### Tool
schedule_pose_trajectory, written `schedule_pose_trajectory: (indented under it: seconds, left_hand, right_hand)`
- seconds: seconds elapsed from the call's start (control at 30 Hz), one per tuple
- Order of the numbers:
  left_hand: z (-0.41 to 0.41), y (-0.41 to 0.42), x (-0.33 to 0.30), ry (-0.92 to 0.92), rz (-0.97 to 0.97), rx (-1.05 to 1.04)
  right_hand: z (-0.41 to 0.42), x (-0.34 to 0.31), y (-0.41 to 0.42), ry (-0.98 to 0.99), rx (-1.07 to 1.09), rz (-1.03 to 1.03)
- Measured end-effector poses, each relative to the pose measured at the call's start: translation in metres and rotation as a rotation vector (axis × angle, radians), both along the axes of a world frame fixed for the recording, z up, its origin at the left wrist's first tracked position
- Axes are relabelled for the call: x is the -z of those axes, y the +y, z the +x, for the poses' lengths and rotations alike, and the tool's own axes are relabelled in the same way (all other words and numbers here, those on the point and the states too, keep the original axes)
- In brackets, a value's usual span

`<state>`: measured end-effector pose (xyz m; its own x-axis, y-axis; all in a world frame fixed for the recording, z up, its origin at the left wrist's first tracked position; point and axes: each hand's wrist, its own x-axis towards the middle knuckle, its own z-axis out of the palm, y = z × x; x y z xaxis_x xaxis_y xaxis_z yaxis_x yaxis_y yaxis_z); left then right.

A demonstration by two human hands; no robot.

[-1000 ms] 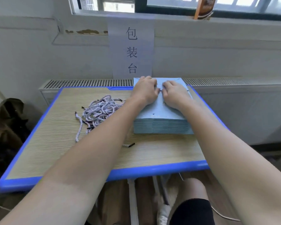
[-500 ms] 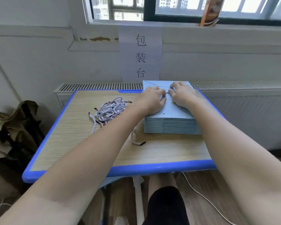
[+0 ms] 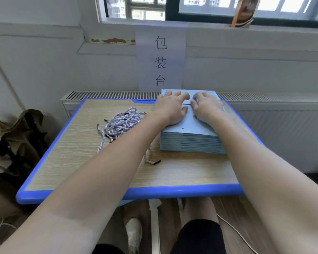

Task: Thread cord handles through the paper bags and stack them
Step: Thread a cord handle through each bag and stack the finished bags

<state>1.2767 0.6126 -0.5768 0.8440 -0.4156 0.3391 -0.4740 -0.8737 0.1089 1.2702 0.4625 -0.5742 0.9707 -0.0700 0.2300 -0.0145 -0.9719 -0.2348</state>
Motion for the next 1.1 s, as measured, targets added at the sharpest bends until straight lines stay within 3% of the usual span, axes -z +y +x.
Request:
schedule_pose_trajectory:
  seconds: [0.2,0.47,0.6,0.73,0.87,1.0,1.1]
  left_hand:
    - [0.008,0.018,-0.01,0.012,0.114,-0.066]
    - [0.023,0.109,-0.004,0.151,0.027,-0.183]
    - [0.024,0.133,0.005,0.248,-0.209,-0.189]
    - [0.022,0.153,0.008,0.112,-0.385,-0.242]
    - [0.04,0.177,0.007,0.063,-0.338,-0.328]
    - [0.05,0.183,0.021,0.168,-0.167,-0.347]
    - [0.05,0.175,0.032,0.118,-0.038,-0.39]
  right_hand:
    - [-0.007,-0.02,0.008,0.038,-0.097,0.082]
    - [-0.004,-0.025,0.073,0.094,-0.195,0.056]
    - [0.004,-0.029,0.101,0.036,-0.226,0.191]
    - [0.015,-0.037,0.119,-0.039,-0.205,0.437]
    - [0.029,-0.044,0.136,0.026,-0.256,0.615]
    - [0.037,-0.032,0.143,0.213,-0.357,0.308]
    - [0.045,-0.014,0.148,0.207,-0.41,0.074]
